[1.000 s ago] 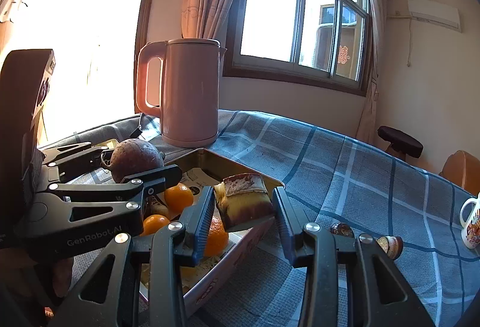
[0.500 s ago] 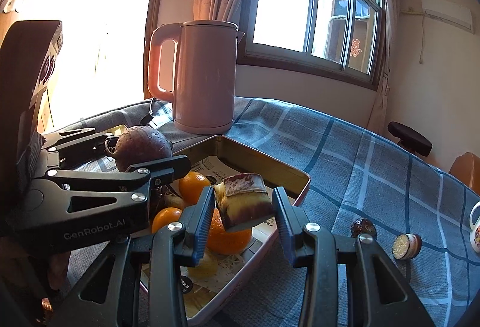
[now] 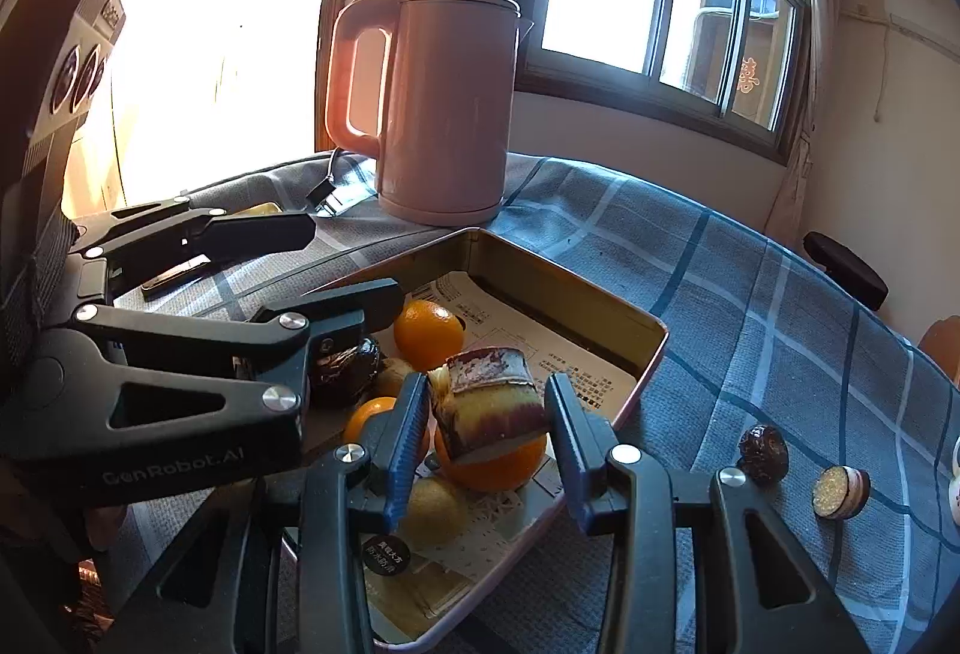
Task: Organize fruits
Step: 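Open the left tool over the tin while the right tool releases its cut piece into it, then reach the left tool to the dark brown fruit while the right tool reaches a cut fruit slice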
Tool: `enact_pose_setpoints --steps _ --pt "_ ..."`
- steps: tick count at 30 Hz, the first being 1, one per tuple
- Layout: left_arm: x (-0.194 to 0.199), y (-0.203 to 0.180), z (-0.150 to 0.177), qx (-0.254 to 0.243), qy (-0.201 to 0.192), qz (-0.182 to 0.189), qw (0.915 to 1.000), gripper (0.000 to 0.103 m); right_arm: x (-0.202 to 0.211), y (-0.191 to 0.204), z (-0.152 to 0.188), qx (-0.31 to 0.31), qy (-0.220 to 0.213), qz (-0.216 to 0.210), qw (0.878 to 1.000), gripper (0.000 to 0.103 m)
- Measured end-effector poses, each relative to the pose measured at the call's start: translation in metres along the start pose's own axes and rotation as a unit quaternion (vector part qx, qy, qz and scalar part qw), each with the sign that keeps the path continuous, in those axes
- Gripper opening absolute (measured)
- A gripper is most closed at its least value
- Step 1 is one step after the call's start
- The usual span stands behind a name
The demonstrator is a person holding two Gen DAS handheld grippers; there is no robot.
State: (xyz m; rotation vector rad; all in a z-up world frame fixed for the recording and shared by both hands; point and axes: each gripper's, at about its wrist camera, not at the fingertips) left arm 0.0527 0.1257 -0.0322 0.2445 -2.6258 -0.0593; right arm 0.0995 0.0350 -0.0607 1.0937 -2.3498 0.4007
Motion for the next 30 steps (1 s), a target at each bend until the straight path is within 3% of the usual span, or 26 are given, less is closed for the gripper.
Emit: enact_pose_setpoints --steps 2,4,5,12,19,23,30 --pt "0.005 -0.003 -0.002 0.002 -0.01 0.003 0.9999 0.088 -0.001 0.005 0.002 0.011 0.006 -0.003 1.0 0.046" --pt "0.009 -0.006 -0.005 0.003 -0.02 0.002 0.9998 0.09 0.006 0.006 0.004 0.023 -0.005 0.018 1.0 0.064" --pt "0.011 -0.007 -0.008 0.005 -0.025 0.003 0.9997 0.091 0.011 0.005 0.006 0.026 -0.013 0.024 0.999 0.065" --pt "0.022 -0.029 -0.026 0.017 -0.053 0.026 0.9981 0.1 0.058 -0.052 0.011 -0.02 -0.04 0.054 0.998 0.066" --pt "0.013 -0.096 -0.047 -0.02 -0.063 0.073 0.9951 0.101 0.088 -0.141 0.018 -0.131 -0.043 0.148 0.979 0.067" --pt "-0.012 -0.133 -0.058 -0.04 -0.043 0.091 0.9941 0.101 0.078 -0.175 0.027 -0.171 -0.017 0.183 0.968 0.067" --pt "-0.06 -0.156 -0.067 -0.033 0.006 0.094 0.995 0.101 0.044 -0.207 0.036 -0.2 0.033 0.184 0.962 0.066"
Point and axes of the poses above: each gripper's, at about its wrist camera, not at the fingertips, and x roughly against the way its jaws point, y to its left, z to its underside, and after that the axes turned 4 degrees about -x, right-handed
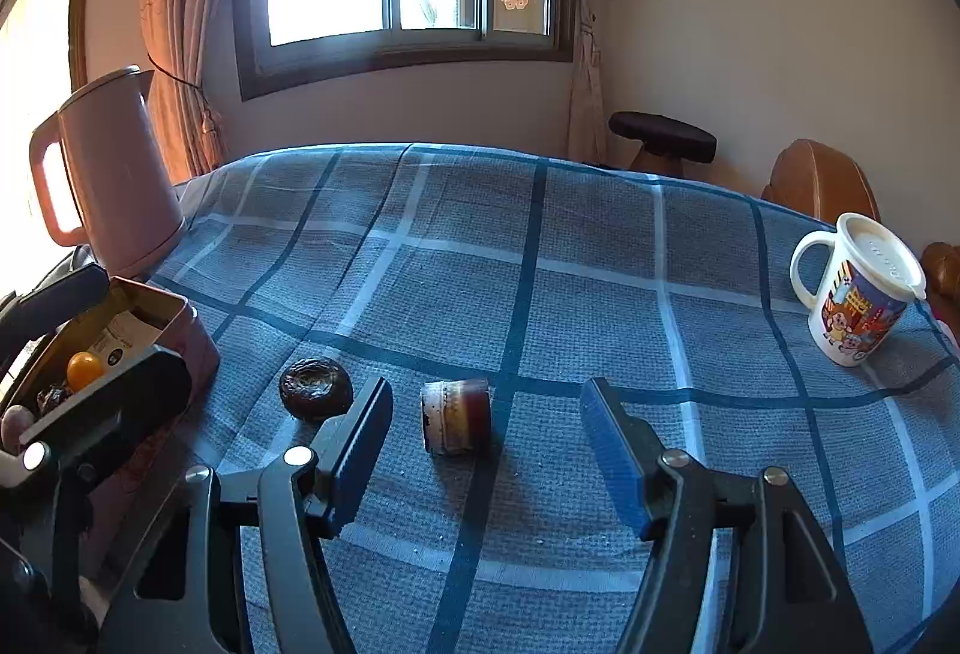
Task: Organize fruits
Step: 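Reach the left tool to the dark brown fruit while the right tool reaches a cut fruit slice, then grasp the dark brown fruit with the left tool while the right tool grasps the cut slice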
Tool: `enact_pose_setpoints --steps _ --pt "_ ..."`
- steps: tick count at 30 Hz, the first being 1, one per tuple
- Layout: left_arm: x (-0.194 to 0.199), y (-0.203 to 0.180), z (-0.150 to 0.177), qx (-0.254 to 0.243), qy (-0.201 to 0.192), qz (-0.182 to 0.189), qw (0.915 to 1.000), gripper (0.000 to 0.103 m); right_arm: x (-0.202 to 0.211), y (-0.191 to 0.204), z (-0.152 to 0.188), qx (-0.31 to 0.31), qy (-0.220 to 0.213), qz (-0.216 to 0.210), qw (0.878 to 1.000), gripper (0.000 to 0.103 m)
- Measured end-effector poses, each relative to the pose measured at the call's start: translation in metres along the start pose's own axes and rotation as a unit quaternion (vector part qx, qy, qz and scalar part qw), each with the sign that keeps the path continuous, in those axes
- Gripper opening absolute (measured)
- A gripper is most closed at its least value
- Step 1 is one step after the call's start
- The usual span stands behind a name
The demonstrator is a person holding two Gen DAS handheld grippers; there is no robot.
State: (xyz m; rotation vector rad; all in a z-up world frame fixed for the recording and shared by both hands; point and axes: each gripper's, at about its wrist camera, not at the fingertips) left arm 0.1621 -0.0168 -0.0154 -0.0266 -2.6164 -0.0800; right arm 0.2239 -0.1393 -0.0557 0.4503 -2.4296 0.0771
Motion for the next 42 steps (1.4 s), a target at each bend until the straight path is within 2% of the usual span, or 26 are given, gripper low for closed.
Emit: enact_pose_setpoints --steps 4,7,11,13,15,16,18,20,23,26,30,32,35,37,39,42 --pt "-0.005 0.003 -0.002 -0.006 0.002 -0.001 1.0 0.101 -0.017 0.001 -0.001 -0.001 0.022 -0.008 1.0 0.066" --pt "-0.017 0.01 -0.004 -0.001 0.02 0.0 0.9998 0.101 -0.024 0.002 0.0 0.001 0.031 -0.007 1.0 0.066" --pt "-0.032 0.017 -0.006 0.011 0.044 -0.031 0.9985 0.101 -0.032 0.002 0.0 0.003 0.043 -0.006 0.999 0.065" --pt "-0.037 0.013 -0.006 0.004 0.05 -0.032 0.9982 0.101 -0.036 0.003 0.0 0.005 0.053 -0.008 0.999 0.052" --pt "-0.043 0.004 -0.005 -0.014 0.061 -0.036 0.9974 0.101 -0.046 0.004 0.001 0.007 0.08 -0.02 0.997 0.048" --pt "-0.046 0.0 -0.004 -0.019 0.066 -0.034 0.9971 0.101 -0.05 0.002 0.001 0.004 0.09 -0.028 0.996 0.039" --pt "-0.053 0.0 -0.004 -0.01 0.071 -0.019 0.9972 0.101 -0.05 0.0 0.002 -0.001 0.09 -0.035 0.995 0.032" --pt "-0.059 0.001 -0.004 -0.005 0.082 -0.005 0.9966 0.1 -0.046 -0.002 0.003 0.002 0.085 -0.021 0.996 0.032" --pt "-0.065 0.0 -0.003 -0.005 0.09 0.015 0.9958 0.093 -0.038 -0.01 0.003 -0.004 0.07 -0.007 0.998 0.032" --pt "-0.075 -0.01 0.001 -0.026 0.107 0.051 0.9927 0.075 -0.032 -0.021 0.004 -0.02 0.06 0.002 0.998 0.032" --pt "-0.09 -0.014 0.008 -0.024 0.144 0.078 0.9862 0.073 -0.027 -0.024 0.004 -0.024 0.053 0.006 0.998 0.032" --pt "-0.095 -0.009 0.009 -0.009 0.155 0.085 0.9842 0.073 -0.027 -0.022 0.004 -0.019 0.053 0.009 0.998 0.032" --pt "-0.105 -0.014 0.012 -0.019 0.182 0.095 0.9785 0.059 -0.028 -0.019 0.004 -0.012 0.054 0.012 0.998 0.032" --pt "-0.104 -0.019 0.012 -0.033 0.181 0.087 0.979 0.056 -0.027 -0.019 0.004 -0.013 0.052 0.012 0.998 0.032" --pt "-0.102 -0.021 0.012 -0.038 0.179 0.094 0.9786 0.042 -0.025 -0.02 0.004 -0.015 0.047 0.009 0.999 0.032" --pt "-0.1 -0.02 0.013 -0.038 0.178 0.103 0.978 0.042 -0.022 -0.019 0.004 -0.012 0.039 0.006 0.999 0.032"
Point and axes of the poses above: each gripper's, at about its wrist camera, not at the fingertips, and x roughly against the way its jaws point, y to its left, z to its underside, and after that the axes turned 4 degrees about -x, right-handed
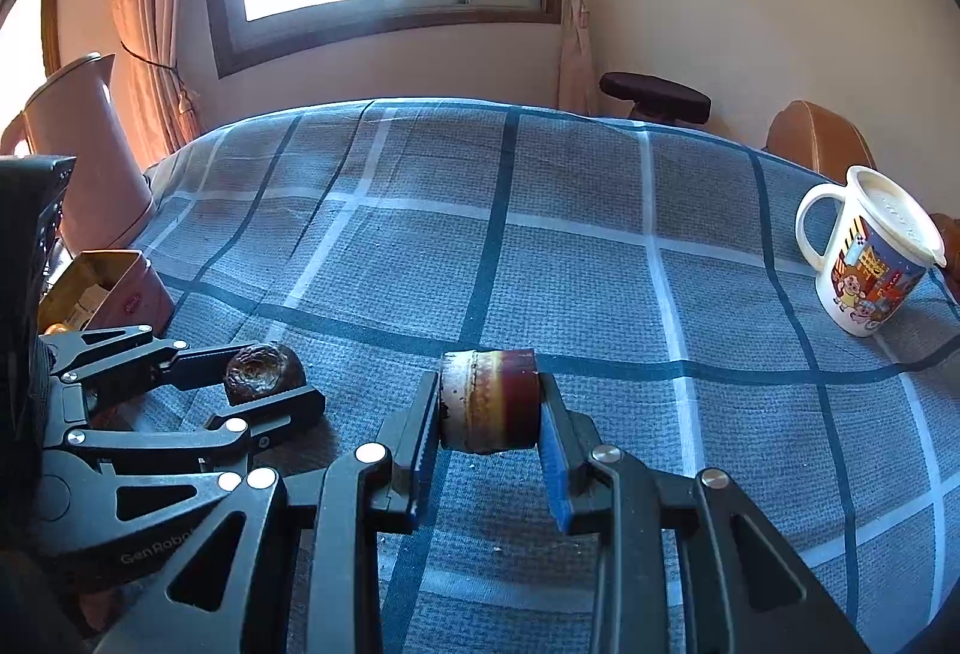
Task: Organize fruits
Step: 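Grasp the dark brown fruit with the left tool while the right tool grasps the cut slice, then carry the dark brown fruit in the left tool to the tin while the right tool carries the slice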
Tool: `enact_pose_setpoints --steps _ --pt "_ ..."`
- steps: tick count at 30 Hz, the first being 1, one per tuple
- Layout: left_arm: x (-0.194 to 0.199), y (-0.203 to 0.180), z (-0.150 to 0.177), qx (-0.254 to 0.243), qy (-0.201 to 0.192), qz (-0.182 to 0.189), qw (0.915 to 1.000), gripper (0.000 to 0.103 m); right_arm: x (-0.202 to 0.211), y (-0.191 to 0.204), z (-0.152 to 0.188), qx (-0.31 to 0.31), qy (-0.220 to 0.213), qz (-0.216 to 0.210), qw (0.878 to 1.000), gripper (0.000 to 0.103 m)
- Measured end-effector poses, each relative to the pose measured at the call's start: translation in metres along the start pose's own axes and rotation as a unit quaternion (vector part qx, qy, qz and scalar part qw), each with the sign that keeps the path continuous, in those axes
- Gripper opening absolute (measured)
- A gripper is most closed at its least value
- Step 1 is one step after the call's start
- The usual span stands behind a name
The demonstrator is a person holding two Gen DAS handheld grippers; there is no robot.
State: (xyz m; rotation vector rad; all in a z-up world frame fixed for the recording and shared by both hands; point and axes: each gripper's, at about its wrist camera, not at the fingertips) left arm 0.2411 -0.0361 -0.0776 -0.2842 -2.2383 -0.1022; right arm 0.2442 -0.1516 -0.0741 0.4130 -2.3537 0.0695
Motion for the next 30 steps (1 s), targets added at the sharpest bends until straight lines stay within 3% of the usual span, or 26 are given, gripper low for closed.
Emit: enact_pose_setpoints --steps 11,30 --pt "0.024 0.003 0.002 0.003 -0.058 -0.011 0.9983 0.042 0.02 0.006 0.002 0.017 -0.051 -0.008 0.999 0.032" --pt "0.049 0.001 0.009 0.009 -0.123 -0.034 0.9918 0.042 0.045 0.013 0.008 0.032 -0.122 -0.007 0.992 0.032"
Point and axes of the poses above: each gripper's, at about its wrist camera, not at the fingertips, and x roughly against the way its jaws point, y to its left, z to its underside, and after that the axes turned 4 degrees about -x, right-handed
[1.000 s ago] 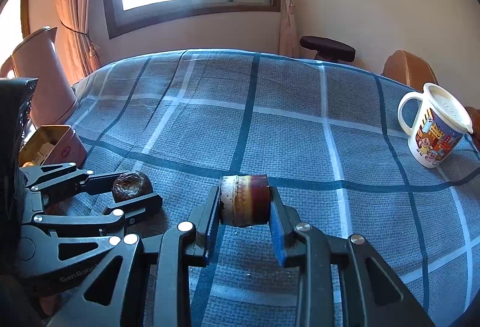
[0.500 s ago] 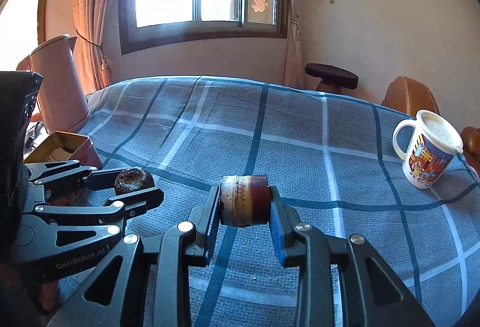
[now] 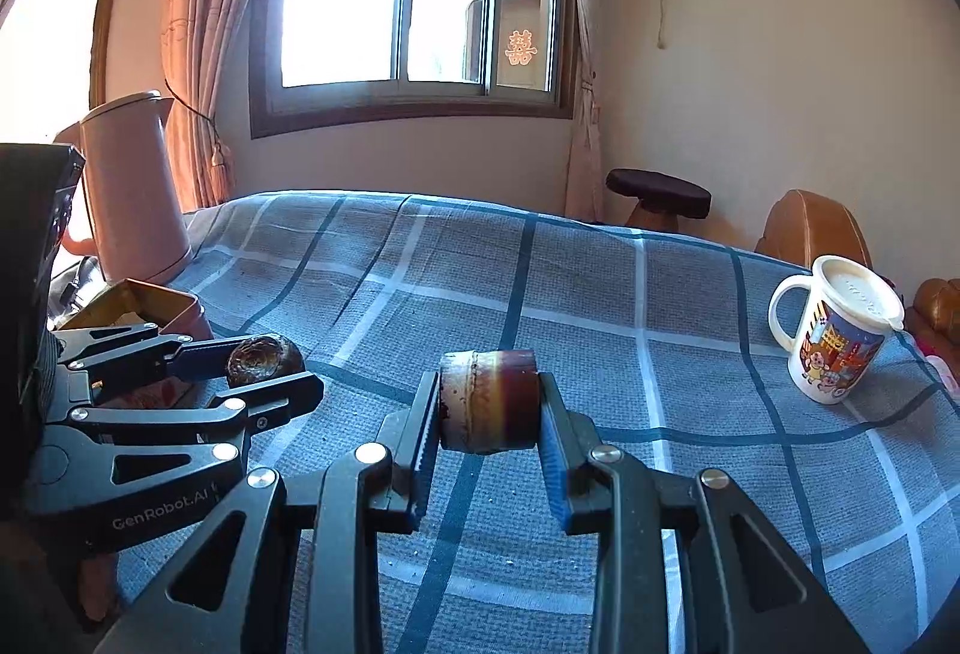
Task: Organize fruits
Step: 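Carry the dark brown fruit in the left tool to the tin while the right tool carries the slice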
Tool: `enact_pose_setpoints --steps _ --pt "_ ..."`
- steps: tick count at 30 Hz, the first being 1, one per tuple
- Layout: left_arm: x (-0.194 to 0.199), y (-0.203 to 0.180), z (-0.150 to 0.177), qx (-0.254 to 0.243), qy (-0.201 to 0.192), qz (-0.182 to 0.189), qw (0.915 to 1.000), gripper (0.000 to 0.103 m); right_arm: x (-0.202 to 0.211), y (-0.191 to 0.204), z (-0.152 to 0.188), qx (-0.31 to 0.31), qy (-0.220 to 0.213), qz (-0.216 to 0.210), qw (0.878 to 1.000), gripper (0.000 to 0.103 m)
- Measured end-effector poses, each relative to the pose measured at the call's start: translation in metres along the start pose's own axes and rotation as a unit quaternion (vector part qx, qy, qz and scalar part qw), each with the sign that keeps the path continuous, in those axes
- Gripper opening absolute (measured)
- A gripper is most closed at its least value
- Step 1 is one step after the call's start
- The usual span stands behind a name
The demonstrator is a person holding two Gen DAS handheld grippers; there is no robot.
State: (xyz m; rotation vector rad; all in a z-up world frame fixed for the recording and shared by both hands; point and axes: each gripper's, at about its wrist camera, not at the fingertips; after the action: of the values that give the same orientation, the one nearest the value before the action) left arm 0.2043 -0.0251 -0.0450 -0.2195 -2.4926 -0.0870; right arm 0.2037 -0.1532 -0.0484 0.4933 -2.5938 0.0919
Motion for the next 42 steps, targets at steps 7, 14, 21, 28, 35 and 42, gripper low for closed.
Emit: enact_pose_setpoints --steps 7,14,21,28,35,42 --pt "0.01 -0.004 0.002 -0.009 -0.019 -0.01 0.9997 0.042 0.007 -0.001 0.001 -0.002 -0.016 -0.002 1.0 0.032" --pt "0.018 -0.011 0.004 -0.02 -0.033 -0.017 0.9991 0.042 0.013 0.0 0.002 -0.001 -0.028 -0.004 1.0 0.032" --pt "0.022 -0.011 0.006 -0.02 -0.038 -0.018 0.9989 0.042 0.02 0.001 0.004 -0.003 -0.04 -0.007 0.999 0.032" --pt "0.026 -0.013 0.009 -0.023 -0.044 -0.018 0.9986 0.042 0.023 0.002 0.005 -0.003 -0.045 -0.011 0.999 0.032" --pt "0.031 -0.015 0.011 -0.023 -0.047 -0.013 0.9986 0.042 0.028 0.002 0.006 -0.005 -0.051 -0.015 0.999 0.032" --pt "0.037 -0.018 0.015 -0.028 -0.052 -0.014 0.9982 0.042 0.033 0.004 0.008 -0.006 -0.057 -0.018 0.998 0.032"
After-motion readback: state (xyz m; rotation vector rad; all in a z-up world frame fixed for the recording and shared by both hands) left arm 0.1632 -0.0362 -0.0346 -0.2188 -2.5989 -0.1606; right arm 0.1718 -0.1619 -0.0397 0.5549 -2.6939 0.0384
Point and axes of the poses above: each gripper's, at about its wrist camera, not at the fingertips, and x roughly against the way its jaws point, y to its left, z to its underside, and after that the axes turned 4 degrees about -x, right-handed
